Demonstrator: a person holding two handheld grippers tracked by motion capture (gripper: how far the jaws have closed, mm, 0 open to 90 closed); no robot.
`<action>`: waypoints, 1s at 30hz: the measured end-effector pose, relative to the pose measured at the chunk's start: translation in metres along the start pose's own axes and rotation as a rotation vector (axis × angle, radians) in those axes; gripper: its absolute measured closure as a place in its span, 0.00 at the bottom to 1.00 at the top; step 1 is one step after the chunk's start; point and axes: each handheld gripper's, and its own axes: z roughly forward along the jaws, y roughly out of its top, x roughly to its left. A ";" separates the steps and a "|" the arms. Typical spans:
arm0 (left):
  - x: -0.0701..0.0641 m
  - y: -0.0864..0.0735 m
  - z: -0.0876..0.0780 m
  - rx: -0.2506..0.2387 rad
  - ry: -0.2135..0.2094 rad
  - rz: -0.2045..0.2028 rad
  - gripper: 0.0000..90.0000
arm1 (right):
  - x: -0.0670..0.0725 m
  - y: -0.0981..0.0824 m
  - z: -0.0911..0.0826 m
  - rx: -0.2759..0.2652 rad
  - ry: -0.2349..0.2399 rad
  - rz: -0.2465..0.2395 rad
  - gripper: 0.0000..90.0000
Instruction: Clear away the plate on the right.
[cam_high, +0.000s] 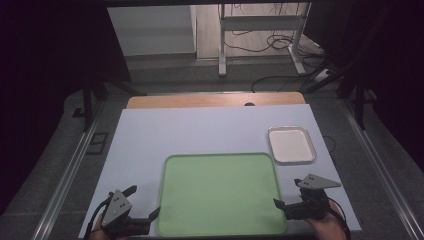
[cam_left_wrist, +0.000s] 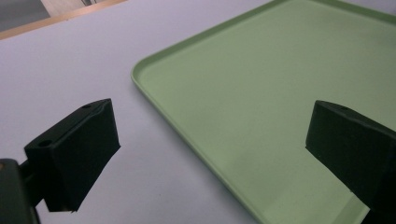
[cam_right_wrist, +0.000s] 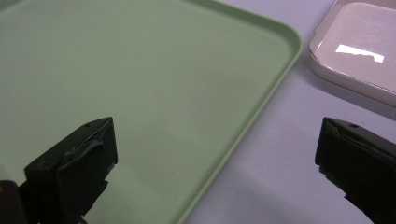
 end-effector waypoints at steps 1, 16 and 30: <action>0.000 0.000 0.000 0.000 0.000 0.000 0.03 | 0.000 0.000 0.000 -0.001 0.001 -0.002 0.00; 0.000 0.000 0.000 0.001 0.000 0.001 0.03 | -0.007 0.005 -0.002 -0.034 -0.001 0.010 0.00; 0.000 0.000 0.000 0.003 0.001 0.004 0.03 | -0.017 0.009 0.003 -0.047 -0.022 0.031 0.00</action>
